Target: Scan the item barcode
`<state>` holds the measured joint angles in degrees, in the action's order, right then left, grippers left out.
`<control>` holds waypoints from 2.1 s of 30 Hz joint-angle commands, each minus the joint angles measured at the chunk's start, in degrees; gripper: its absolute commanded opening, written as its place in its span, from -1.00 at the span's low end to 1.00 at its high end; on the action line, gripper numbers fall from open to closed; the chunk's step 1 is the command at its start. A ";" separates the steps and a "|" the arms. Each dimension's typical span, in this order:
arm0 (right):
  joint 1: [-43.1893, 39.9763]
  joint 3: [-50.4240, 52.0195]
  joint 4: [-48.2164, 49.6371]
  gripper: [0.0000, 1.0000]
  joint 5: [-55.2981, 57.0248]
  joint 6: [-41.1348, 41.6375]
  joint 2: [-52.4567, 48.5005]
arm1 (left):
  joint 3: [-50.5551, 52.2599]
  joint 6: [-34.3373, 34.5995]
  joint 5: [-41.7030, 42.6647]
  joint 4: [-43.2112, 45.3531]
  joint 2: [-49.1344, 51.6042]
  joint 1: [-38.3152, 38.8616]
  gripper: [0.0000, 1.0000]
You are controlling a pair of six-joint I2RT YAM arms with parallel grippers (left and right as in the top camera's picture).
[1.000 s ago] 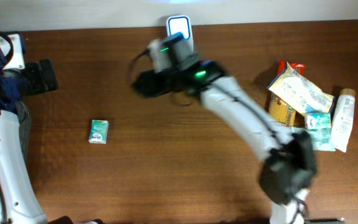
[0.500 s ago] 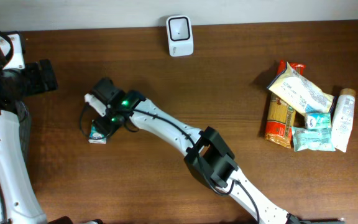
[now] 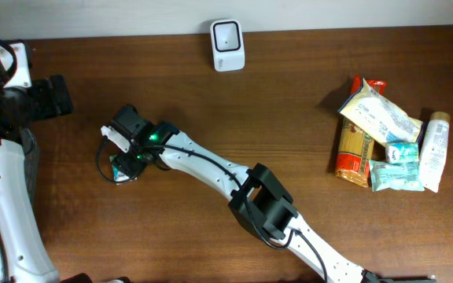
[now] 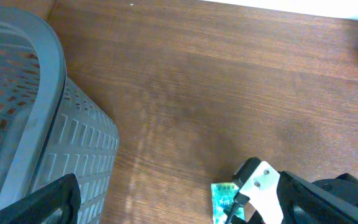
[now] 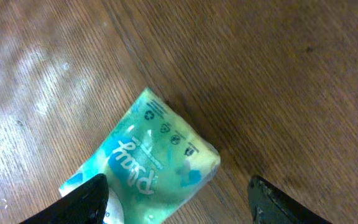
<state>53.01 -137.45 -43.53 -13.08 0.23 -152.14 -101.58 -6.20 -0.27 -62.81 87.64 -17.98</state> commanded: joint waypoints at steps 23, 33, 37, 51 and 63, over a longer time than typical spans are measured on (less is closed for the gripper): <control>-7.85 -6.78 -15.80 -0.92 -13.92 0.20 1.03 | -0.26 0.52 -0.15 0.11 -0.24 -0.20 0.98; -30.05 -10.75 -48.48 -0.92 -10.25 -3.21 3.69 | -0.26 0.52 -0.15 0.11 -0.24 -0.20 0.98; -33.18 -4.98 -44.26 -0.19 -10.71 -8.79 3.69 | -0.26 0.52 -0.15 0.11 -0.24 -0.20 0.99; -26.91 4.46 -21.68 -0.80 -4.74 6.38 3.61 | -0.26 0.52 -0.15 0.11 -0.24 -0.20 0.98; -29.42 -2.29 -32.92 -0.67 -2.23 4.26 3.61 | -0.26 0.52 -0.15 0.11 -0.24 -0.20 0.98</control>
<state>23.35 -138.54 -79.13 -21.10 5.72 -149.42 -101.58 -6.17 -0.30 -62.81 87.64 -17.98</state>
